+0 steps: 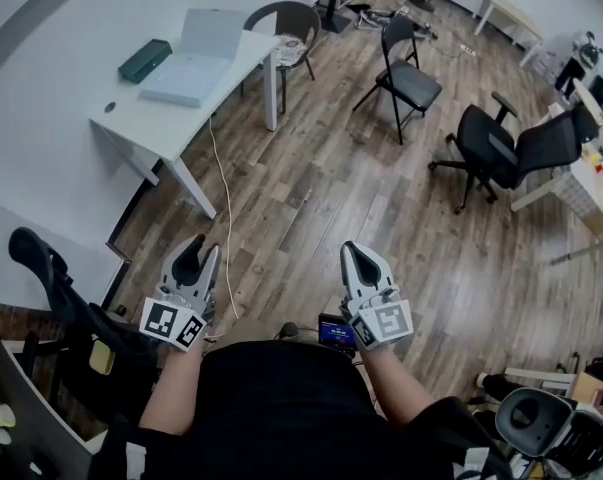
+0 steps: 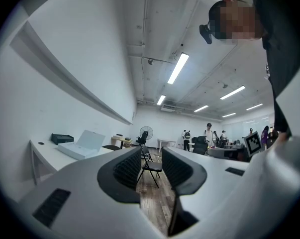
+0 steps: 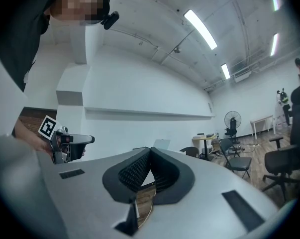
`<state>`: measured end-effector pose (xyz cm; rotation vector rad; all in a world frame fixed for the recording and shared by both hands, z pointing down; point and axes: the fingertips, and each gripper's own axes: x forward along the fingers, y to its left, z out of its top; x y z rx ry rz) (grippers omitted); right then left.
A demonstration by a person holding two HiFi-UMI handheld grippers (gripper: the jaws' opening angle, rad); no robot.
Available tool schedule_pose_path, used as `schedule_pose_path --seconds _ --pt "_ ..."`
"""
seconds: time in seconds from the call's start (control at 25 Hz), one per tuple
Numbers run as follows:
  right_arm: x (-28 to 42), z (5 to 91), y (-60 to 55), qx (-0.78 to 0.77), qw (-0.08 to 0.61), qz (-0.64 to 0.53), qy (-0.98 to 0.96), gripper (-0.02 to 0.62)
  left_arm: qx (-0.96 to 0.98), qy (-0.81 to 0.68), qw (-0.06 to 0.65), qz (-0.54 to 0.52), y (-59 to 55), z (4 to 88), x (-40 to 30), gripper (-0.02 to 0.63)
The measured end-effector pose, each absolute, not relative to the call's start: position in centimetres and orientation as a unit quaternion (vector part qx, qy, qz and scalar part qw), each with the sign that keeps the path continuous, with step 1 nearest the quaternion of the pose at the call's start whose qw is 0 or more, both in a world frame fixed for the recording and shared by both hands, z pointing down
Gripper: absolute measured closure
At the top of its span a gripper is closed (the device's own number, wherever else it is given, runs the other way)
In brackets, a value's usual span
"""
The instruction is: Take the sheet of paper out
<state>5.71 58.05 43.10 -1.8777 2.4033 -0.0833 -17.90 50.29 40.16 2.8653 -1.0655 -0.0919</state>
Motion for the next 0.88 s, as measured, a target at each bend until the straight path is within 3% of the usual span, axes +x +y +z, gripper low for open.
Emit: schedule_pose_path --seconds 0.56,0.88 --pt "9.8 45.6 55.4 -0.638 0.034 -0.047 0.768 0.586 0.932 -0.356 0.064 -0.029 46.2 43.5 -15.6 0.485" --pt "11.4 46.4 46.8 -0.628 0.021 -0.066 0.775 0.586 0.932 -0.353 0.078 -0.034 37.4 44.3 -13.0 0.485"
